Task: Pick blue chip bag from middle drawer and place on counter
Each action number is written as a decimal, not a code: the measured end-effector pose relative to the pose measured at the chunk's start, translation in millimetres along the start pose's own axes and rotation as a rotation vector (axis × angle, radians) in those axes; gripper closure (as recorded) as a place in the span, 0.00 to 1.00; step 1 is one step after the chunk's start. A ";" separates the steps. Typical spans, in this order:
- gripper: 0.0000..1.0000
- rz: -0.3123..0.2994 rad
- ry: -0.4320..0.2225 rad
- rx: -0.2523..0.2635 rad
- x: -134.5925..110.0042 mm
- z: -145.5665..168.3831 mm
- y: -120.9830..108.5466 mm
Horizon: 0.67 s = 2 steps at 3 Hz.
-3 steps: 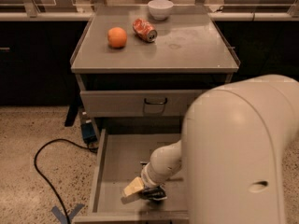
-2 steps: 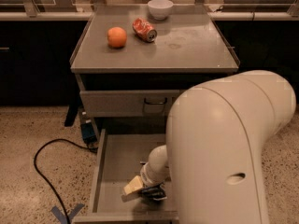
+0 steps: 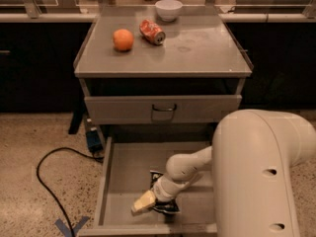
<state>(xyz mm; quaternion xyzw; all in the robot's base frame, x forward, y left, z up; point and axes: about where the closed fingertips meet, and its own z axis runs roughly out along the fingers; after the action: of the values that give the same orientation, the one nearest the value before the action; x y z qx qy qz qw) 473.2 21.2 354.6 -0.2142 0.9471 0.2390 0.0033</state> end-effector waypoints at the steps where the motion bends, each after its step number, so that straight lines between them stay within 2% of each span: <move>1: 0.19 0.000 0.000 0.000 -0.5 -4.0 2.0; 2: 0.43 0.000 0.000 0.000 -0.5 -4.0 2.1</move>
Offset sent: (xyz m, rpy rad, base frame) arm 0.0000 0.0000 0.0035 0.0000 0.0000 0.0000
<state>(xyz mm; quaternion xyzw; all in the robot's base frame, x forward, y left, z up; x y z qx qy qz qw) 473.2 21.3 359.1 -0.2143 0.9471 0.2390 0.0033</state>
